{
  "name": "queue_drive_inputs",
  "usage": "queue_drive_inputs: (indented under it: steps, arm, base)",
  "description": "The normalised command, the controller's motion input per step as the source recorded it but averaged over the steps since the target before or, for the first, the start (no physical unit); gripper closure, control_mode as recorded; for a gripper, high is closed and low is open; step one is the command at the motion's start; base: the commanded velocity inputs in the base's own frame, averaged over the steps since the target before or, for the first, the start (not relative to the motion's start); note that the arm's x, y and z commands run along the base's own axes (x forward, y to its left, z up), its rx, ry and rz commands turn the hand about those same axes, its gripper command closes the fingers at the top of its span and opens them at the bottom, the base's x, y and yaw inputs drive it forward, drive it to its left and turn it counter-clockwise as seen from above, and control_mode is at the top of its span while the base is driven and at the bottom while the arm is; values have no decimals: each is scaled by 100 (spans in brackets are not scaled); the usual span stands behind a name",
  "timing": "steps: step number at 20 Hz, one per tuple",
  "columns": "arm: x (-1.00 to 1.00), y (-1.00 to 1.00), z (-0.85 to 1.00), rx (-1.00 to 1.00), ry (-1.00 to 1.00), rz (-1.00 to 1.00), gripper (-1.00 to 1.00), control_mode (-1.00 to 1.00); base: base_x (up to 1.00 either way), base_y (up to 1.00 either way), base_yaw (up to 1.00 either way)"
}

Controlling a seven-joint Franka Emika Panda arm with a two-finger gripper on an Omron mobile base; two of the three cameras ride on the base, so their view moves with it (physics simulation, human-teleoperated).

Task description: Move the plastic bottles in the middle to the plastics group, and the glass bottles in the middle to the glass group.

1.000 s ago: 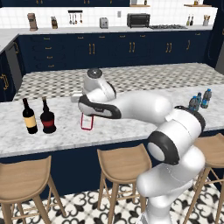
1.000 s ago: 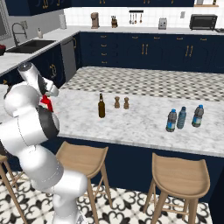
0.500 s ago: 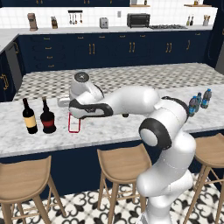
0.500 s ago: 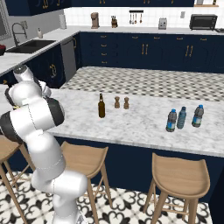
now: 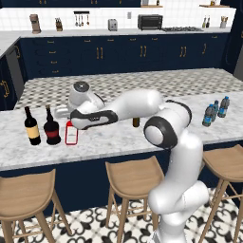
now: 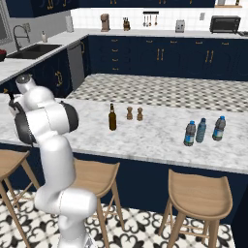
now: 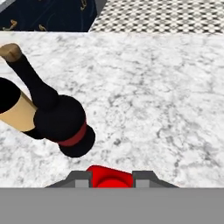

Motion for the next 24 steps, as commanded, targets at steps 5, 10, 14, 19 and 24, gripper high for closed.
queue_drive_inputs:
  steps: [5,10,14,19,24]
  arm:
    - [14,26,-33,0,4,6,100,-100]
    - [3,17,-33,0,6,3,100,-100]
    - [0,21,-29,0,1,1,100,-100]
    - [-7,8,-30,-1,1,0,-100,-100]
    - [-22,-9,-19,-2,1,0,-100,-100]
  base:
    - [0,0,0]
    - [0,0,0]
    - [0,0,0]
    - [0,0,0]
    - [0,0,0]
